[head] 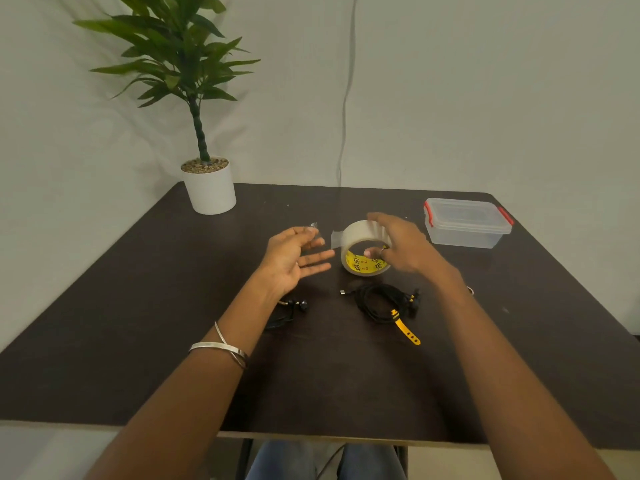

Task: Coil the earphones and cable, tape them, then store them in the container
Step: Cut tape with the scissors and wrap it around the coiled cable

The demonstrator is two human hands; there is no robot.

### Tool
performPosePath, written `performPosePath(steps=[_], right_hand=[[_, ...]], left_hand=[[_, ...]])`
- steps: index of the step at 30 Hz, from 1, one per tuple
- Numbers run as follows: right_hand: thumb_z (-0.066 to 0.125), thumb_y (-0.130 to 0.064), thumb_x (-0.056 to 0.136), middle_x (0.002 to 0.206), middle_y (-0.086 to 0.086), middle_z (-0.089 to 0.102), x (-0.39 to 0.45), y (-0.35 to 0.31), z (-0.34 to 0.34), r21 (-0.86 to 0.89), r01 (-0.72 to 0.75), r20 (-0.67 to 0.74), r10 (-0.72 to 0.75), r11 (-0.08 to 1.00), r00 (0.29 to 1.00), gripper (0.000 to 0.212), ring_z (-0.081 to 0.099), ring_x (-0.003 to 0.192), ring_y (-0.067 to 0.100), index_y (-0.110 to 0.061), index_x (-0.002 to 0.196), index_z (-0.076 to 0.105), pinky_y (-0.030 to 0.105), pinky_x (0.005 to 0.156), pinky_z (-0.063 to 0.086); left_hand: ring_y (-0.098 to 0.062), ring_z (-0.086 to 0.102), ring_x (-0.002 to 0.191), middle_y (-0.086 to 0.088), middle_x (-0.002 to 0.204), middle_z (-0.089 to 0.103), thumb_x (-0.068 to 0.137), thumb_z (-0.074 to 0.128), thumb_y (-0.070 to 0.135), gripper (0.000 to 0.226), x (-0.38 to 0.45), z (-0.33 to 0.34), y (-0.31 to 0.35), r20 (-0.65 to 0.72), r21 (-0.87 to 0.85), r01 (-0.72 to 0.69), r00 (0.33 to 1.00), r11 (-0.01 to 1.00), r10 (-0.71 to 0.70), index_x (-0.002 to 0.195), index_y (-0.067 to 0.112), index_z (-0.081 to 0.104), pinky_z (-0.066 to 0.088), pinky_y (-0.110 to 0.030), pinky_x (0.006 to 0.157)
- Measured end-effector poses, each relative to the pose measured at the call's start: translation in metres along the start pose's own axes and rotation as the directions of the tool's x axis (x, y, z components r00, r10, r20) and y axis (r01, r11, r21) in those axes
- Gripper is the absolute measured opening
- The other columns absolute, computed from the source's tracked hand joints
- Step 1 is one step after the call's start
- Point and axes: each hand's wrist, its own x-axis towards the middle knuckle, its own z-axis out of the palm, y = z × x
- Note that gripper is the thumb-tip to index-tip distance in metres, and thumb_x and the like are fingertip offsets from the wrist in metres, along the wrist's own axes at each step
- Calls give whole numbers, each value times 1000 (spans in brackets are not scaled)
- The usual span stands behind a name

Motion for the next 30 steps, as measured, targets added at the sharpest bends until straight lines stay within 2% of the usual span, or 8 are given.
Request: performPosePath(steps=[8,11,13,15,17,19,22,30], right_hand=[[79,-32,76,151,4,37,2,12,5,43,9,-41,-7,999,999,88,32,138,32,-26,147,28,61,107,29],[76,-31,79,141,5,46,-10,-3,3,74,43,-298,-19,996,954,69,36,133,28,-25,140,43,51,104,34],[72,-23,83,117,0,63,-26,-25,4,364,159,-458,28,918,889,41,54,115,16,-23,123,59,37,93,45],[72,-15,83,88,-7,69,-39,-53,11,663,172,-345,93,728,934,24,64,84,2,-18,106,66,25,75,49],[74,-15,82,76,-6,69,-43,-72,27,763,73,-170,91,642,981,20,64,70,3,-14,100,67,24,68,49],[74,-17,82,80,3,70,-43,-86,43,791,-33,-43,110,611,993,19,64,73,12,-11,98,66,26,65,49],[72,-15,84,83,15,72,-41,-97,61,833,-75,10,120,548,993,11,64,72,18,-8,92,71,22,57,46],[75,-14,80,73,9,70,-41,-109,80,887,-173,131,126,427,983,5,61,60,14,-11,85,74,22,50,44]], left_hand=[[-24,71,91,-4,93,72,92,60,21,16,-5,-19,-2,-145,69,3,989,998,7,107,16,65,55,-43,84],[-24,71,92,-4,96,73,93,58,17,14,-15,-26,1,-141,147,-57,987,987,78,106,18,65,55,-40,84],[-23,71,92,-5,98,74,94,54,12,17,-24,-29,5,-98,237,-126,984,963,152,106,18,66,55,-39,84],[-21,72,90,-4,95,75,96,49,9,23,-36,-32,7,-35,328,-178,979,928,200,106,19,66,55,-38,84],[-19,72,89,-3,93,75,95,46,6,28,-45,-34,9,30,419,-207,976,884,215,105,21,67,54,-36,83],[-19,71,88,-2,90,75,95,45,6,30,-52,-37,9,61,500,-220,974,838,219,103,23,68,53,-35,82],[-15,71,85,-1,85,75,95,44,5,31,-60,-45,9,67,566,-224,972,794,226,102,22,68,53,-32,80],[-20,72,87,-9,90,75,94,44,-1,32,-69,-71,8,103,581,-206,978,787,180,105,16,69,55,-35,81]])
